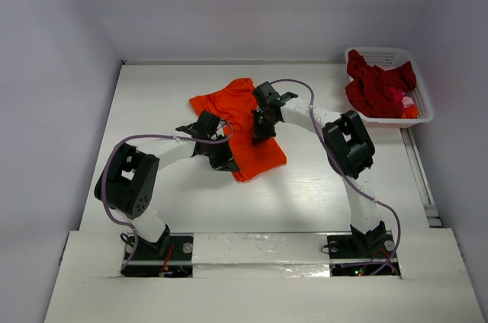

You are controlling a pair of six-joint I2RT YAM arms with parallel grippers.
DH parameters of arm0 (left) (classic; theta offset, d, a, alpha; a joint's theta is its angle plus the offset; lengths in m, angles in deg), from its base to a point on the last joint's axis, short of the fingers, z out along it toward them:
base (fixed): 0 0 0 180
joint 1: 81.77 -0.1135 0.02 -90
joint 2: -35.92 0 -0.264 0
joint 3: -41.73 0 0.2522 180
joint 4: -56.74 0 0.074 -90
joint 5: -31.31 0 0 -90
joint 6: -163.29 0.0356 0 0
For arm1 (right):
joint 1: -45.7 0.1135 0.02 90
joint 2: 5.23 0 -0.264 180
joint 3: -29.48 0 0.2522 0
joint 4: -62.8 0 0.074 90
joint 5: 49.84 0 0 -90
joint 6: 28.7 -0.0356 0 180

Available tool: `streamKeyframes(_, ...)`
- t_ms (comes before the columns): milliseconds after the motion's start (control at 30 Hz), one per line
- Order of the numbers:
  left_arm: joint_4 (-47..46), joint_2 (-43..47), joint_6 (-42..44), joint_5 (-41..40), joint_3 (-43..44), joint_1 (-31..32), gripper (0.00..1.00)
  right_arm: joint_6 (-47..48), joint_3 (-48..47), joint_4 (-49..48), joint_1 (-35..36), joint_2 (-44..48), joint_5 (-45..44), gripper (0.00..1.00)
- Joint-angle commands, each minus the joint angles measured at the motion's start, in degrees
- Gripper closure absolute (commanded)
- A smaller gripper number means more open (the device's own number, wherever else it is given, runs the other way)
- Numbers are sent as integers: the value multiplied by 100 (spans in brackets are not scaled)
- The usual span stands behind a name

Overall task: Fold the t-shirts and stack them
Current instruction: Fold the folded rectangular tshirt in 1/3 of the way

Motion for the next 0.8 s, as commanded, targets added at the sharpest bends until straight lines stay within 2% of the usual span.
streamKeyframes(0, -99, 110, -104, -166, 32, -28, 100, 50, -112, -14, 35, -98, -251, 100)
streamKeyframes(200, -222, 5, -201, -228, -91, -28, 100, 42, -173, -5, 35, -142, -207, 100)
streamKeyframes(533, 437, -48, -43, -509, 32, -28, 100, 15, -94, -58, 35, -204, -137, 100)
streamKeyframes(767, 403, 22, -121, -579, -55, -28, 100, 50, -199, -32, 35, -362, -49, 100)
